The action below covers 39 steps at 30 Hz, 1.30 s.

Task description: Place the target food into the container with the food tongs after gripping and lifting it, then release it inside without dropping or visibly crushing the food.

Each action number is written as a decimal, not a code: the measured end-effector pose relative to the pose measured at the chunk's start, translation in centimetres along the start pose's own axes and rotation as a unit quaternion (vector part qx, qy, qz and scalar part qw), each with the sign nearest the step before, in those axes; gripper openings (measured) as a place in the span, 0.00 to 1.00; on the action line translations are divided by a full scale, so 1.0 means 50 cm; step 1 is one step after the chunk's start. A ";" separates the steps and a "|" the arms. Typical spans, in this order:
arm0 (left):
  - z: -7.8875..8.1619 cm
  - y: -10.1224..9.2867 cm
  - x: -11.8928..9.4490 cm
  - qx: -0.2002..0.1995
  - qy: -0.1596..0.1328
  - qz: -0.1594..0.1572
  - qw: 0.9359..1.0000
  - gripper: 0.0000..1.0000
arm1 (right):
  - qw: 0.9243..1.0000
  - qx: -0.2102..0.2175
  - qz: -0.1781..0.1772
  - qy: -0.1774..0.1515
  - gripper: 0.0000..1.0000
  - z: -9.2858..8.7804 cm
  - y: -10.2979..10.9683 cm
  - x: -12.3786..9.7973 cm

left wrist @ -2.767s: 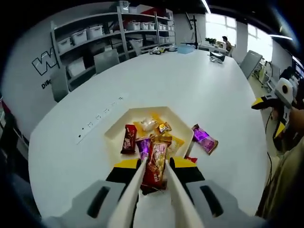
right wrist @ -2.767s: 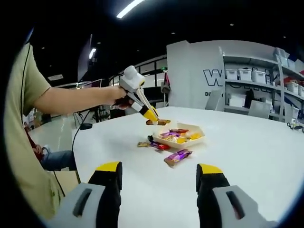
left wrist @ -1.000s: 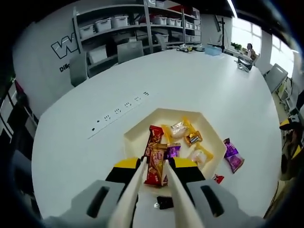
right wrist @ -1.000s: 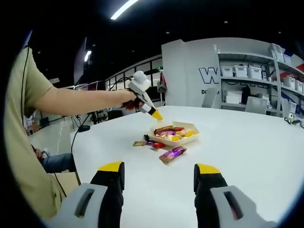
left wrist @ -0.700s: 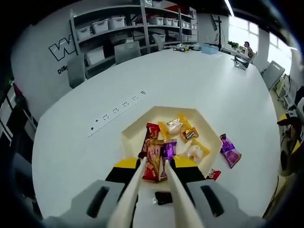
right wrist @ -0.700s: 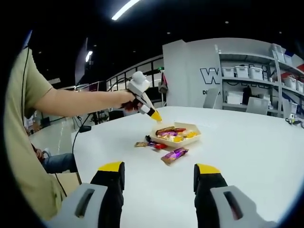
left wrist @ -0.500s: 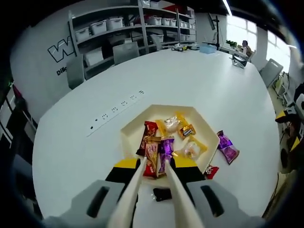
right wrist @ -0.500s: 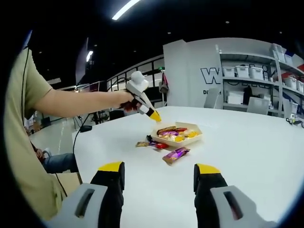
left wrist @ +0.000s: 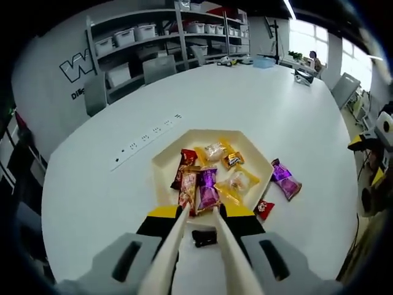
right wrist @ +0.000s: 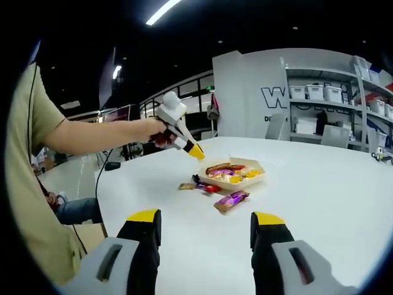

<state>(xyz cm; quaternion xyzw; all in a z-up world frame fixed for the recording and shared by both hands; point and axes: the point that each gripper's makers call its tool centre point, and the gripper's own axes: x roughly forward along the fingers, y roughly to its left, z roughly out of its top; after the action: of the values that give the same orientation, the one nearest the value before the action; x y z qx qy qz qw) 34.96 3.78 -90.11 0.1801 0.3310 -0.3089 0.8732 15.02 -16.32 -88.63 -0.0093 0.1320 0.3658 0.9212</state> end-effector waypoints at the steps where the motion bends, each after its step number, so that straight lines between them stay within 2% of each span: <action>1: -0.002 -0.002 -0.002 0.000 -0.001 -0.002 1.000 0.23 | 1.000 0.000 0.001 0.001 0.56 -0.001 0.001 0.001; 18: -0.026 -0.053 -0.030 0.012 -0.013 -0.024 1.000 0.23 | 1.000 0.000 0.005 0.004 0.56 -0.003 0.008 0.006; 39: -0.088 -0.096 -0.037 0.016 -0.016 -0.053 0.998 0.23 | 1.000 0.005 0.009 0.005 0.56 -0.008 0.011 0.012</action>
<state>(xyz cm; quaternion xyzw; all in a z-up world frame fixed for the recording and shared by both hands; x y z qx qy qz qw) 28.67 3.28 -92.50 0.1711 0.3213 -0.3630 0.8577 14.97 -15.57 -89.10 -0.0053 0.1385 0.3734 0.9173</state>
